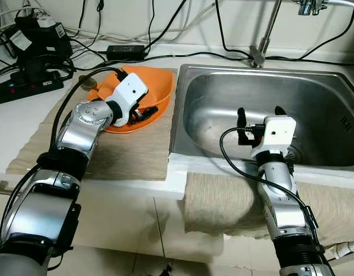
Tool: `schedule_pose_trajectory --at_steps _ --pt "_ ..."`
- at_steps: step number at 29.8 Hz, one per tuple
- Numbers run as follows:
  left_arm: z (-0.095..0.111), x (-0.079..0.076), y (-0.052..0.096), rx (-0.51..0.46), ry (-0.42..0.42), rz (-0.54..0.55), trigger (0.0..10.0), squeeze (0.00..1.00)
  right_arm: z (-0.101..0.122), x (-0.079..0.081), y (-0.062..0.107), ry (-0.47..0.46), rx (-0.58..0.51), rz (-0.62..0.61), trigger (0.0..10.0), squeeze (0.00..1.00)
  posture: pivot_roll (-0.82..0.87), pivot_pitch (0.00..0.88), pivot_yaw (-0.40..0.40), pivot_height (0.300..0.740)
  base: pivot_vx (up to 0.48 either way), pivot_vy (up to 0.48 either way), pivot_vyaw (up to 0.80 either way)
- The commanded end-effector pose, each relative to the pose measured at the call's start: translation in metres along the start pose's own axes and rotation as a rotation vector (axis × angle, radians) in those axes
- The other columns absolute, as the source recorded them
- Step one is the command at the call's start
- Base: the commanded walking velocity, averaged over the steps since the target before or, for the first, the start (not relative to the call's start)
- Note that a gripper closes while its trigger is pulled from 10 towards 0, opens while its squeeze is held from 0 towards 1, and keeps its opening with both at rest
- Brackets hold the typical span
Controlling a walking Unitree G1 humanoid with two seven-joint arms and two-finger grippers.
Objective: Kitchen organization
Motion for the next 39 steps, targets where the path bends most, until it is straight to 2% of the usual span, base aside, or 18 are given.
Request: schedule_pose_trajectory --at_steps 1,18,29,32,36,39 --pt "0.007 0.0 0.001 -0.033 -0.006 -0.011 0.0 0.0 -0.016 0.006 0.007 -0.004 0.08 0.023 10.0 0.0 -0.01 0.0 0.044 0.74 0.0 0.0 0.0" --pt "-0.001 -0.02 0.001 -0.002 -0.05 -0.172 0.0 0.0 -0.019 0.006 0.009 -0.008 0.098 0.02 10.0 0.0 -0.01 0.0 0.051 0.74 0.0 0.0 0.0" --pt "-0.002 -0.022 0.003 0.001 -0.101 -0.187 0.0 0.0 -0.021 0.006 0.011 -0.007 0.106 0.019 10.0 0.0 -0.01 0.0 0.051 0.74 0.0 0.0 0.0" --pt "0.002 -0.018 0.003 -0.028 -0.102 -0.168 0.0 0.0 -0.021 0.006 0.011 -0.007 0.107 0.019 10.0 0.0 -0.01 0.0 0.05 0.74 0.0 0.0 0.0" --pt "0.017 -0.009 0.004 -0.118 -0.101 -0.122 0.0 0.0 -0.022 0.006 0.01 -0.011 0.111 0.019 10.0 0.0 0.0 0.0 0.049 0.74 0.0 0.0 0.0" --pt "0.029 -0.005 0.008 -0.18 -0.146 -0.113 0.0 0.0 -0.022 0.006 0.01 -0.015 0.114 0.017 10.0 0.0 0.0 0.0 0.048 0.74 0.0 0.0 0.0"
Point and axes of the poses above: a point about 5 cm out from each wrist's last joint towards the gripper, its own y axis pointing back from the gripper into the wrist, its own z axis along the axis of the wrist's last joint, x = y × z, the point moved 1 cm from there along -y, pointing out of the wrist towards the gripper, and after that the axes turned 1 degree about y, right-handed, at the moved point
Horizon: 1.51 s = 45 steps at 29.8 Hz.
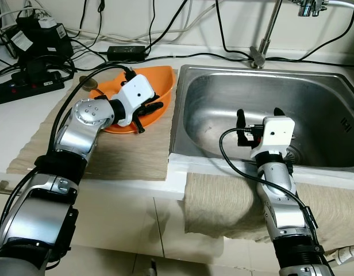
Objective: Kitchen organization
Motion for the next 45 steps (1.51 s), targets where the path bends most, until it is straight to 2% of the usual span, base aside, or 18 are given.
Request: schedule_pose_trajectory --at_steps 1,5,10,12,16,17,20,24,27,30,32,39,41,45 --pt "0.009 0.006 0.001 -0.045 -0.024 0.005 0.0 0.0 -0.02 0.005 0.008 -0.014 0.097 0.016 10.0 0.0 0.0 0.0 0.048 0.74 0.0 0.0 0.0" --pt "0.031 0.016 0.003 -0.144 -0.066 0.044 0.0 0.0 -0.021 0.005 0.008 -0.014 0.1 0.016 10.0 0.0 0.0 0.0 0.049 0.74 0.0 0.0 0.0" --pt "0.04 0.017 0.002 -0.202 -0.05 0.066 0.0 0.0 -0.022 0.006 0.009 -0.015 0.103 0.017 10.0 0.0 0.0 0.0 0.052 0.74 0.0 0.0 0.0" --pt "0.049 0.021 0.0 -0.267 0.002 0.117 0.0 0.0 -0.022 0.006 0.009 -0.017 0.105 0.017 10.0 0.0 0.0 0.0 0.055 0.74 0.0 0.0 0.0" --pt "0.071 0.03 -0.003 -0.46 0.232 0.228 0.0 0.0 -0.024 0.006 0.008 -0.025 0.112 0.012 10.0 0.0 0.0 0.0 0.053 0.74 0.0 0.0 0.0" --pt "0.076 0.03 -0.004 -0.497 0.268 0.239 0.0 0.0 -0.023 0.007 0.007 -0.027 0.112 0.013 10.0 0.0 0.0 0.0 0.053 0.74 0.0 0.0 0.0" --pt "0.088 0.028 -0.006 -0.577 0.342 0.248 0.0 0.0 -0.023 0.009 0.005 -0.041 0.112 0.024 10.0 0.0 0.0 0.0 0.049 0.74 0.0 0.0 0.0" --pt "0.093 0.027 -0.006 -0.619 0.395 0.24 0.0 0.0 -0.022 0.008 0.001 -0.055 0.114 0.026 10.0 0.0 0.0 0.0 0.048 0.74 0.0 0.0 0.0" --pt "0.108 0.025 -0.004 -0.716 0.517 0.212 0.0 0.0 -0.021 0.003 -0.007 -0.08 0.113 0.009 10.0 0.0 0.0 0.0 0.045 0.74 0.0 0.0 0.0" --pt "0.114 0.024 -0.003 -0.748 0.553 0.199 0.0 0.0 -0.021 0.002 -0.008 -0.092 0.116 0.003 10.0 0.0 0.0 0.0 0.045 0.74 0.0 0.0 0.0" --pt "0.118 0.017 -0.004 -0.77 0.588 0.163 0.0 0.0 -0.023 0.003 -0.01 -0.137 0.131 -0.003 10.0 0.0 0.0 0.0 0.046 0.74 0.0 0.0 0.0" --pt "0.129 -0.001 -0.007 -0.803 0.65 0.075 0.0 0.0 -0.023 -0.003 -0.017 -0.188 0.138 -0.028 10.0 0.0 0.01 0.0 0.048 0.74 0.0 0.0 0.0" --pt "0.14 -0.019 -0.012 -0.835 0.732 -0.003 0.0 0.0 -0.022 -0.012 -0.023 -0.221 0.138 -0.067 10.0 0.0 0.01 0.0 0.053 0.74 0.0 0.0 0.0" --pt "0.141 -0.028 -0.016 -0.835 0.781 -0.029 0.0 0.0 -0.021 -0.018 -0.026 -0.273 0.142 -0.095 10.0 0.0 0.0 0.0 0.054 0.74 0.0 0.0 0.0"
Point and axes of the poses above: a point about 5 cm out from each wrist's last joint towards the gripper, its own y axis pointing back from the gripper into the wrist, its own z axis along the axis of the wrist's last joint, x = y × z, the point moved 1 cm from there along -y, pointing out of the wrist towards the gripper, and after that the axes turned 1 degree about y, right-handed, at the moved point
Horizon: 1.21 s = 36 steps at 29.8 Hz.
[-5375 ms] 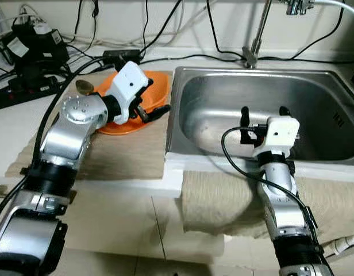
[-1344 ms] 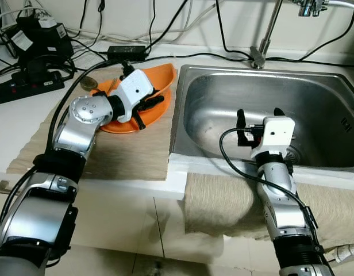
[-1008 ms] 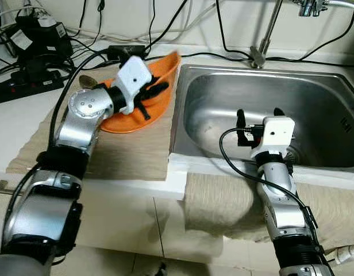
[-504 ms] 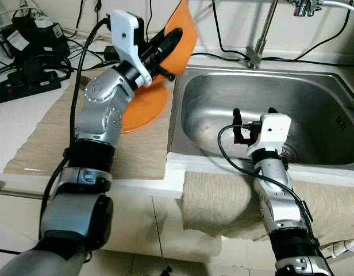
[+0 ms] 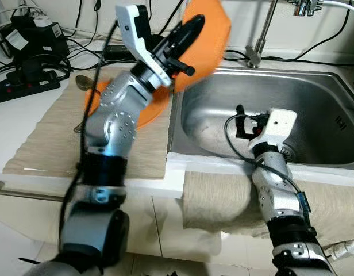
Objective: Kitchen organization
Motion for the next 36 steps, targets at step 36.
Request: schedule_pose_trajectory --at_steps 36 --pt "-0.077 -0.011 0.035 0.378 -1.54 -0.736 0.0 0.0 0.026 -0.007 -0.019 -0.507 0.088 0.111 10.0 0.0 0.0 0.0 0.076 0.74 0.0 0.0 0.0"
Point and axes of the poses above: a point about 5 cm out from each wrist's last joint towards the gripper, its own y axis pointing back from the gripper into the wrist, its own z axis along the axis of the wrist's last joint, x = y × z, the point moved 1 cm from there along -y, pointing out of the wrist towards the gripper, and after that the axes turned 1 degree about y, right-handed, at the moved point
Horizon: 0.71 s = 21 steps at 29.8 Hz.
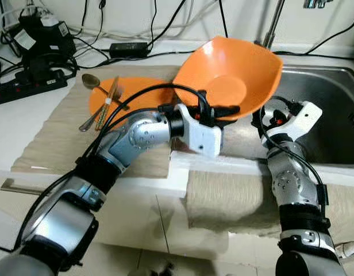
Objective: Kitchen organization
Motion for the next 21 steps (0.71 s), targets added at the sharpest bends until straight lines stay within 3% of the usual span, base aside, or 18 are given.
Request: schedule_pose_trajectory --at_steps 1,7,15,21 --pt "0.002 -0.003 -0.002 -0.028 -0.101 -0.055 0.0 0.0 0.012 0.015 -0.005 -0.046 -0.02 0.074 10.0 0.0 0.0 0.0 0.076 0.74 0.0 0.0 0.0" --pt "-0.022 -0.008 0.007 0.049 -0.174 -0.077 0.0 0.0 0.018 0.016 -0.001 -0.056 0.026 0.152 10.0 0.0 -0.01 0.0 0.075 0.74 0.0 0.0 0.0" --pt "-0.04 -0.002 0.011 0.135 -0.233 -0.068 0.0 0.0 0.002 0.007 0.015 -0.006 0.148 0.194 10.0 0.0 -0.02 0.0 0.07 0.74 0.0 0.0 0.0" --pt "-0.059 -0.017 0.02 0.244 -0.244 -0.088 0.0 0.0 -0.009 0.003 0.031 0.027 0.236 0.238 10.0 0.0 -0.03 0.0 0.072 0.74 0.0 0.0 0.0"
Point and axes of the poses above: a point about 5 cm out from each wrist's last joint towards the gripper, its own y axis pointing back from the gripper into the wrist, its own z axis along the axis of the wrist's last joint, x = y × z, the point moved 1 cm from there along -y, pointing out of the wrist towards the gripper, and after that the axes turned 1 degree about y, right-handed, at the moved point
